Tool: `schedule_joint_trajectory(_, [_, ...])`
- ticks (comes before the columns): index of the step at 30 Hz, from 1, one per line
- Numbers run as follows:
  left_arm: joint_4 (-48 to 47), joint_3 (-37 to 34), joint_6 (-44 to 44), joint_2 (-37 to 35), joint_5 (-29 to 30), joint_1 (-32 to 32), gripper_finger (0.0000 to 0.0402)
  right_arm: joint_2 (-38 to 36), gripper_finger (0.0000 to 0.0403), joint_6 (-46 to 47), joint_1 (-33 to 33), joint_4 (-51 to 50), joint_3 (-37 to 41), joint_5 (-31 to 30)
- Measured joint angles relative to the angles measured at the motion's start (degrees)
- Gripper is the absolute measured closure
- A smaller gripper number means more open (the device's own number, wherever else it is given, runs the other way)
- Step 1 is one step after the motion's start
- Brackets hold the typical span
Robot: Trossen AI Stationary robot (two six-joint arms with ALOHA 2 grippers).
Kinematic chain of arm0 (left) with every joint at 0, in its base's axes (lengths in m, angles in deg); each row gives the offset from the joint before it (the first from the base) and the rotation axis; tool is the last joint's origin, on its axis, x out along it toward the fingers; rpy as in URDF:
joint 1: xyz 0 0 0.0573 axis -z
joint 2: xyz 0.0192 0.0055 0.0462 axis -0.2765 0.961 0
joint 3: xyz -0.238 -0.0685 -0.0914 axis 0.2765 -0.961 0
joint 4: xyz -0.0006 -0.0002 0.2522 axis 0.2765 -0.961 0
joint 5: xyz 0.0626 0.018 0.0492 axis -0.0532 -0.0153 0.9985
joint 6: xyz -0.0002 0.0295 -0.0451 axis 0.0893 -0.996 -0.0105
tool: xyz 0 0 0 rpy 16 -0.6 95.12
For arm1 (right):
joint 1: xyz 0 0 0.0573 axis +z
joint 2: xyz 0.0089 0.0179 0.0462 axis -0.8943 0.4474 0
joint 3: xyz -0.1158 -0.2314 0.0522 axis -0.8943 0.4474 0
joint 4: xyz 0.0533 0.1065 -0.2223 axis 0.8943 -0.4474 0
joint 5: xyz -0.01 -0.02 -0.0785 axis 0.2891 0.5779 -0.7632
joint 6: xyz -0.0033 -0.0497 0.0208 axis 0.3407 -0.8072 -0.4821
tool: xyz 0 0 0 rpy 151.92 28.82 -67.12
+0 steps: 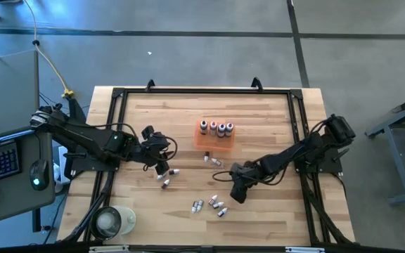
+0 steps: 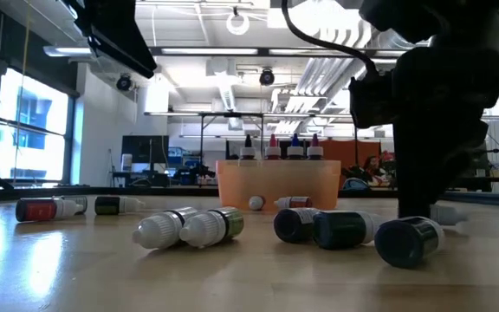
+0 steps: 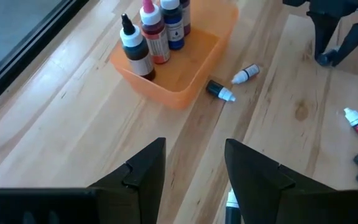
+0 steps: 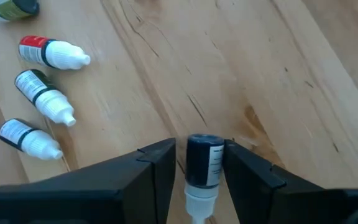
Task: Pick & Place food coloring
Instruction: Put the top small purple food coloring bottle into the orange bin
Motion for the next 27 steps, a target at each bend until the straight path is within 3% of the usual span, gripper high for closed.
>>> schedule_joint_trajectory(4, [0.0,0.0,0.0,0.0,0.0,0.0,0.0238,0.1,0.0294,-0.8,-0.2,-1.0,0.0,-0.9])
schedule_joint_trajectory(11, [0.0,0.0,0.0,0.0,0.0,0.0,0.0238,-0.8,0.0346,-4.3,-2.3,3.8,0.4,3.3])
schedule_joint_trajectory(17, [0.2,0.0,0.0,0.0,0.0,0.0,0.0238,-4.7,0.0343,-13.2,-6.4,14.2,0.4,3.1])
schedule_joint_trajectory(23, [2.0,0.0,0.0,0.0,0.0,0.0,0.0238,-12.5,0.034,-29.5,-13.3,22.2,0.4,-5.4])
schedule_joint_trajectory(27, [2.1,0.0,0.0,0.0,-0.1,0.0,0.0238,-17.3,0.0341,-43.5,-17.8,19.7,0.3,-13.9])
